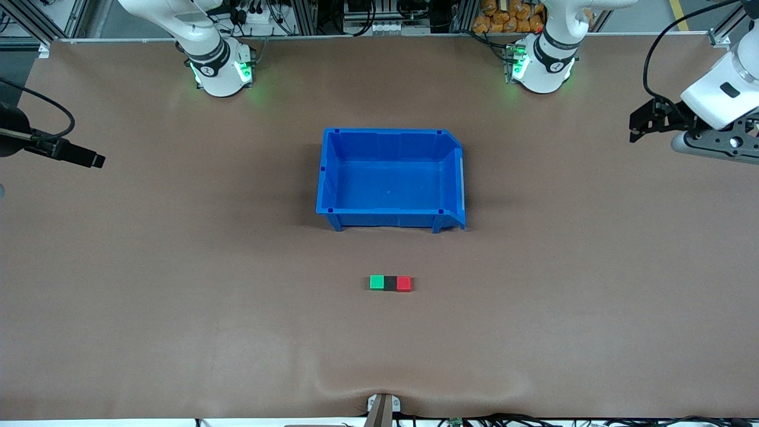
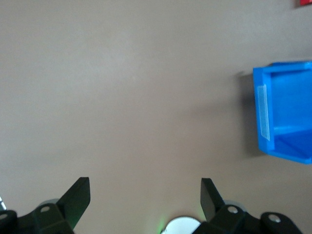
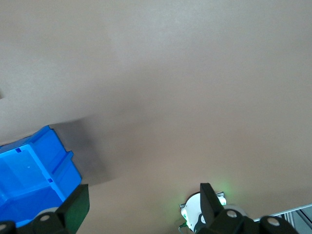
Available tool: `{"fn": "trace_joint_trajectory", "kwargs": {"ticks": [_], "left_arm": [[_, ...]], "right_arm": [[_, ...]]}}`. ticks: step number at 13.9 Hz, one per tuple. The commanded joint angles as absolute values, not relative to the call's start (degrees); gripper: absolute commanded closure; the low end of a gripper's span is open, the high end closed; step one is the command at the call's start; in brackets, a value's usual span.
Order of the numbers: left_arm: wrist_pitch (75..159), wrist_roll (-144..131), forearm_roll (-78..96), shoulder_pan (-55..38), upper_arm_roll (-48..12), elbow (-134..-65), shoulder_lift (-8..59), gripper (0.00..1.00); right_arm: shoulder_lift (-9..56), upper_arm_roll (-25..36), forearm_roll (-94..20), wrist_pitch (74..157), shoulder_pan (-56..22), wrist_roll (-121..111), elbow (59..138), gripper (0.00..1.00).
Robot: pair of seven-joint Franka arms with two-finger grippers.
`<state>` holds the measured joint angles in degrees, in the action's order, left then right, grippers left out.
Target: Attach green and red cubes to black cube
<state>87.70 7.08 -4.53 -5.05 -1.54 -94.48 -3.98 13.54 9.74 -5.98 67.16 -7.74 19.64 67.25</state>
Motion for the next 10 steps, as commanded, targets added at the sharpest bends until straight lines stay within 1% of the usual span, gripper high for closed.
{"fn": "trace_joint_trajectory", "kwargs": {"ticks": [1,2,5,7,10], "left_arm": [[85.52,1.70,-5.54,-5.01,-2.55,-92.56,-3.78,0.00],[85.52,1.15,-5.54,-5.10,-2.55,-91.94,-3.43,0.00],[85.52,1.84,-5.10,-4.49,-2.55,-91.14,-3.25,0.00],[85.52,1.85,-3.88,-4.22,-2.29,-91.05,-3.34,0.00],[85.52,1.67,-2.11,-4.22,-1.93,-90.88,-3.43,0.00]], "right_arm": [[10.64,9.49,-4.40,67.85,-7.47,18.11,71.53,0.00],[9.76,9.49,-4.39,67.76,-7.47,17.93,72.85,0.00],[3.89,9.14,-4.22,72.84,-6.51,16.97,80.92,0.00],[1.15,7.92,-4.22,74.44,-4.85,11.54,84.27,0.00],[-2.18,2.30,-3.61,77.16,0.60,10.02,89.01,0.00]]}}
